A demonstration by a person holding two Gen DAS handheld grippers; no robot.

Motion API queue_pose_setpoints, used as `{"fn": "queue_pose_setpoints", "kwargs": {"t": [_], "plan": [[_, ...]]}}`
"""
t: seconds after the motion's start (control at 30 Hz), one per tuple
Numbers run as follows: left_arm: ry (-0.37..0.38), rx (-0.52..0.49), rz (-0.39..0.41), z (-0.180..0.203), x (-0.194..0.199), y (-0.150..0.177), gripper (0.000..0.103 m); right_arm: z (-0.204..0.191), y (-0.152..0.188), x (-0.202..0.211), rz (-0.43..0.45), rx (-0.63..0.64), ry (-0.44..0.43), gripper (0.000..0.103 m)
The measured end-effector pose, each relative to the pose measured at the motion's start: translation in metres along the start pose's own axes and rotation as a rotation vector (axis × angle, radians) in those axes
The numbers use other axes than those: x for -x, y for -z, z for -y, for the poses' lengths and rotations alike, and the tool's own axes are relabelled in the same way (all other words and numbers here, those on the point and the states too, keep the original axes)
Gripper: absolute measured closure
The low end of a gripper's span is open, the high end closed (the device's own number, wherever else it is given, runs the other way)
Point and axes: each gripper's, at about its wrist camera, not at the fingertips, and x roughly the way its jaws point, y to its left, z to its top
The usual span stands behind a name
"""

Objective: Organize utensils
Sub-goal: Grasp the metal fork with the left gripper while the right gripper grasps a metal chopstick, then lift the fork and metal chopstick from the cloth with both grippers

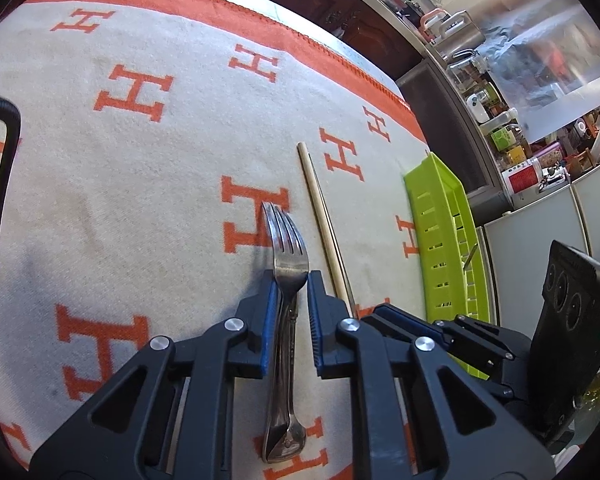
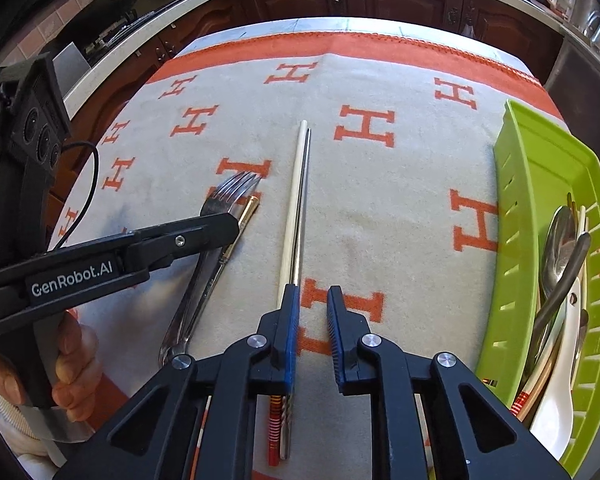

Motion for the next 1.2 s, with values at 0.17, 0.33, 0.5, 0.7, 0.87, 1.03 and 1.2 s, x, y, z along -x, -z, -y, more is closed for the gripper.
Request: {"fn": "queue_pose_setpoints", "kwargs": {"t": [0.17, 0.33, 0.5, 0.7, 0.87, 1.03, 1.2], "plan": [[0.006, 0.010, -0.002, -0.008, 0.006, 0.003, 0.092, -0.008, -0.002, -0.004, -0.020, 0.030, -0.001, 0.089], [-0.001, 0.025, 0.008, -0.012, 0.010, 0.004, 0.093, -0.016, -0.001, -0.010, -0.010, 0.067, 0.039, 0.089], [-0.006, 0.031, 0.015, -0.014, 0.014, 0.006, 0.094, -0.015, -0.012, -0.016, 0.013, 0.051, 0.053, 0.097], [-0.023, 0.013, 0.031, -0.013, 0.030, 0.007, 0.103, -0.006, -0.010, -0.011, 0.009, -0.012, 0.009, 0.098], [-0.033, 0.006, 0.037, -0.011, 0.042, 0.011, 0.103, 0.002, 0.000, 0.009, 0.044, -0.055, -0.015, 0.098], [-0.030, -0.009, 0.048, -0.005, 0.057, 0.015, 0.103, 0.008, 0.010, 0.040, 0.096, -0.080, -0.037, 0.098], [-0.019, -0.042, 0.079, 0.012, 0.080, 0.020, 0.103, 0.016, 0.023, 0.073, 0.144, -0.100, -0.057, 0.098]]}}
